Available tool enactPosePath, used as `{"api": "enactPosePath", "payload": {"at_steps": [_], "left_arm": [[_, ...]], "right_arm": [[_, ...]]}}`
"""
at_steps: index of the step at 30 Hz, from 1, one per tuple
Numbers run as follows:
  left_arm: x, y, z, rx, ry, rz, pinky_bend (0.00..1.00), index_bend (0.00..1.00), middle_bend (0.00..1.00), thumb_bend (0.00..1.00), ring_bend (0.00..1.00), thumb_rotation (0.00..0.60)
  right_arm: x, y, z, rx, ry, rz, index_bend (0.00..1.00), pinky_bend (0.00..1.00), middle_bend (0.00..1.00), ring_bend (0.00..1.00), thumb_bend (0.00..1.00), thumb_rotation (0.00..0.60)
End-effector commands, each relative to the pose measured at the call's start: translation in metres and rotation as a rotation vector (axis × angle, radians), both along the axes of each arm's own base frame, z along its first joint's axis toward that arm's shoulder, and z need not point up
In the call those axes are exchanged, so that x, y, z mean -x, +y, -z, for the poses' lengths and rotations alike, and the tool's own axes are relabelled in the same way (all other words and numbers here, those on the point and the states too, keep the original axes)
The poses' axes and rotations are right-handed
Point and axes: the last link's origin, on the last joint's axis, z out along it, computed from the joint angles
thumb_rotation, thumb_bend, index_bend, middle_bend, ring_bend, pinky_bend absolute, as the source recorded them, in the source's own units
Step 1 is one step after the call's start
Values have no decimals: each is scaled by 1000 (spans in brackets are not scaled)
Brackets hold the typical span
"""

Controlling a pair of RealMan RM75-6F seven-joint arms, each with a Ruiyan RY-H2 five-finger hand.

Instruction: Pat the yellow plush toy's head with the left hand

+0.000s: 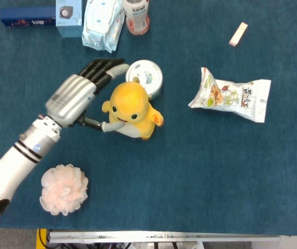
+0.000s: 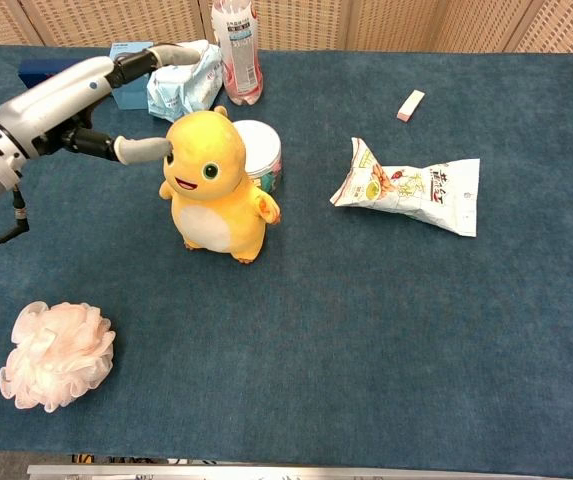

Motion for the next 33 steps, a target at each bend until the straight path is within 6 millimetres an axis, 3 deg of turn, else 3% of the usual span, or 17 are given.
{"api": "enactPosePath", "payload": {"at_steps": [1,13,33], "left_arm": [[-7,2,11,16,20,22,0,74,57,32,13,208],[-24,17,42,35,58,47,0,79,57,32,13,209],[-40,20,41,-1,84,91,0,82,57,32,13,210]], "right_arm": [[1,1,0,0,-1,4,321,357,403,301,113,600],[7,3,-5,6,2,24,320,357,403,301,112,600],[9,6,-6,7,-3,29,321,357,403,301,113,600]]}}
